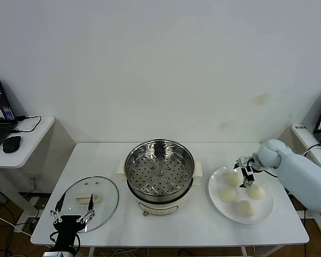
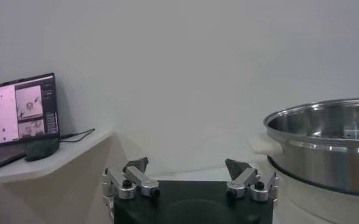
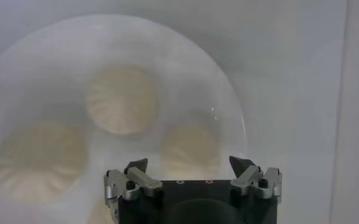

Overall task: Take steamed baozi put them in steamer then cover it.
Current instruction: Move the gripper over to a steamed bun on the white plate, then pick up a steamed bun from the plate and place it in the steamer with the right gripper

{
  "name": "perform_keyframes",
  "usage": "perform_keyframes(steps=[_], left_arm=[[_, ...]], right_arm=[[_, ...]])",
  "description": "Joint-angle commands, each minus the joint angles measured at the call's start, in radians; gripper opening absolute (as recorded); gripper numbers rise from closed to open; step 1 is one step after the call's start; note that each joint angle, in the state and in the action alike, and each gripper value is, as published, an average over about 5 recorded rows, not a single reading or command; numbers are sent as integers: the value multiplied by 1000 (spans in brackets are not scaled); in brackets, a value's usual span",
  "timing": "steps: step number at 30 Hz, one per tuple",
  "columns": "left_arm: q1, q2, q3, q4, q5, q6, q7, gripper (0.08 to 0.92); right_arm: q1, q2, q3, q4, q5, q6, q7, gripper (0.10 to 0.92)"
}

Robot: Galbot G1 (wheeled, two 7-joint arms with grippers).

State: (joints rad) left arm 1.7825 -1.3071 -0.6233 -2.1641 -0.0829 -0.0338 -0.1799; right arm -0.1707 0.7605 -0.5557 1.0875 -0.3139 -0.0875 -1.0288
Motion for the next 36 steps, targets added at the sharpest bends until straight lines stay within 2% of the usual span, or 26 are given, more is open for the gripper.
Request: perform_keyframes(steps=[1,15,23,29,36], left_arm=[[1,1,-1,1,0,-1,0,823],[7,-5,1,-1,4,-8,-4,823],[14,-5,1,-9,3,-9,-5,823],[13,-4,1,-14,2,-10,-6,823],[5,4,3,-15,-4,-9,-6,823]], right_arm=[[-2,31,0,-55,-17,2,4,822],[1,56,0,-76,-16,-1,10,706],[36,6,-28,-7,27,-3,1,621],[160,-106,-127,133,145,-16,-12,604],[446,-216,-276,277,341,-25,-33,609]])
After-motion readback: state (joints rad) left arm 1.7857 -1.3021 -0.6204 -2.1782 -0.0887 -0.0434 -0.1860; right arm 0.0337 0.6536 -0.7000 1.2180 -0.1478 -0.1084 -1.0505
